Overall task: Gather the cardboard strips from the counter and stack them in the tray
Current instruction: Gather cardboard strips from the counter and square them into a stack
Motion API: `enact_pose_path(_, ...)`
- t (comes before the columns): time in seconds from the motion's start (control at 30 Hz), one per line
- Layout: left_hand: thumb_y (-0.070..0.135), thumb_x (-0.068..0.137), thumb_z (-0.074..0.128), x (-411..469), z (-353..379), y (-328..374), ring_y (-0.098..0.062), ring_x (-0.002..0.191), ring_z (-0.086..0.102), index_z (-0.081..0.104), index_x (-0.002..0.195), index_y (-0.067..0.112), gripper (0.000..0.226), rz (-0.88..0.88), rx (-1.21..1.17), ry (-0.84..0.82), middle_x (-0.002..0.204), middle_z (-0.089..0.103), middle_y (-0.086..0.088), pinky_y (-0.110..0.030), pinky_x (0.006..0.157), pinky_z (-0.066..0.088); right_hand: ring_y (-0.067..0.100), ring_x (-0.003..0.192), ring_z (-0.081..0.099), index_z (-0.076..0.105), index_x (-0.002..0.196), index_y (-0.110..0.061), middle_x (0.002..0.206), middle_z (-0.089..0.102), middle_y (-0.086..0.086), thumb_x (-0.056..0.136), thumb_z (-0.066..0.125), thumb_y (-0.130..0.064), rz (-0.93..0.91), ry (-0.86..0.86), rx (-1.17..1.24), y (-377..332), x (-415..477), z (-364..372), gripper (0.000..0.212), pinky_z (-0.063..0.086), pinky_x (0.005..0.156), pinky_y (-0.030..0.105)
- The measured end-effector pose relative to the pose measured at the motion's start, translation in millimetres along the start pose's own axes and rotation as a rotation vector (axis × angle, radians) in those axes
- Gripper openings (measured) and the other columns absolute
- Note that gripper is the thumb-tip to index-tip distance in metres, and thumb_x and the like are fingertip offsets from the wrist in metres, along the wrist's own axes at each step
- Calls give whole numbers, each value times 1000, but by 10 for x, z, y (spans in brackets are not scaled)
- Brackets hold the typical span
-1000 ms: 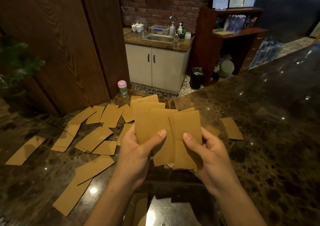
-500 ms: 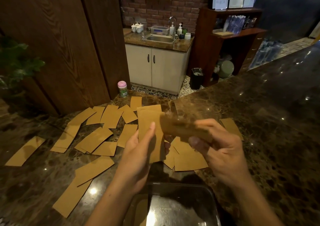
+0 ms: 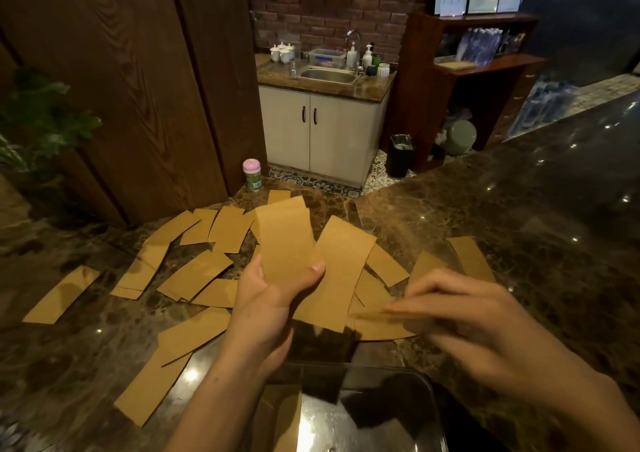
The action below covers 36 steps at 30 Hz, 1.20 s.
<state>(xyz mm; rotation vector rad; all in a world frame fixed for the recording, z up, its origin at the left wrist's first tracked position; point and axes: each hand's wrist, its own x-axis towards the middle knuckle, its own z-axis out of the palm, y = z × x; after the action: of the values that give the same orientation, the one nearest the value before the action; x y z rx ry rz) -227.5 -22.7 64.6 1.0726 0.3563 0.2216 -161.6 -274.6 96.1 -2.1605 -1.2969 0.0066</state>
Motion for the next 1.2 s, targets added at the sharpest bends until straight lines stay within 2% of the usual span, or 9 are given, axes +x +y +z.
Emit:
enact_pose_path(0.1,16,63,91,-3,-11,-17,-29,98,74,63,117,14,61,68,116,-16,101,76,-8,-35,74,61,18,94,73,75,108,-42,105,75,-6,93,67,-26,259,191,625,-89,86,-65,22,63,73,31)
enact_pose_path(0.17,19,60,91,-30,4,-34,-28,95,74,64,114,17,60,71,174,-66,99,75,-5,-35,74,60,18,98,75,73,115,-40,109,77,-3,91,63,-26,352,262,781,-97,185,-98,29,64,76,31)
enact_pose_path(0.33,5,65,90,-77,66,8,-22,90,76,64,115,12,57,47,189,-169,94,76,-3,-30,70,60,20,95,73,71,119,-26,105,77,0,101,60,-17,427,122,685,-62,443,-35,23,61,76,24)
enact_pose_path(0.57,5,64,91,-74,46,-22,-23,86,75,62,115,18,60,115,107,-53,99,77,-5,-32,71,60,13,96,77,68,125,-24,109,80,-2,96,62,-19,537,452,978,-121,450,216,30,63,74,28)
enact_pose_path(0.7,7,72,76,-39,87,3,-21,90,75,63,113,16,44,177,12,24,97,78,-4,-25,70,60,19,99,76,68,125,-29,111,79,-2,90,65,-31,570,228,936,-156,336,326,35,63,79,37)
enact_pose_path(0.8,5,78,76,-31,114,37,-21,93,76,64,111,17,37,191,78,18,99,78,-4,-25,71,60,18,95,76,71,120,-29,107,79,-1,96,64,-27,532,124,811,-181,293,356,24,64,78,33)
enact_pose_path(0.93,13,87,70,-44,151,62,-24,98,75,66,113,13,26,149,123,-42,103,78,-7,-27,74,60,19,96,77,72,120,-23,108,79,2,99,63,-19,496,185,825,-169,327,380,23,62,76,28)
enact_pose_path(1.03,26,100,53,-88,204,63,-18,99,75,67,118,13,27,71,54,-103,106,78,-5,-27,73,60,22,103,76,69,127,-21,114,79,4,93,63,-24,501,299,974,-161,363,457,34,64,80,36)
enact_pose_path(1.2,16,96,57,-99,197,28,-21,98,75,68,113,20,20,103,45,-51,105,79,-4,-33,76,61,29,109,75,66,132,-16,119,78,10,94,62,-20,541,428,1200,-209,409,539,38,65,81,43)
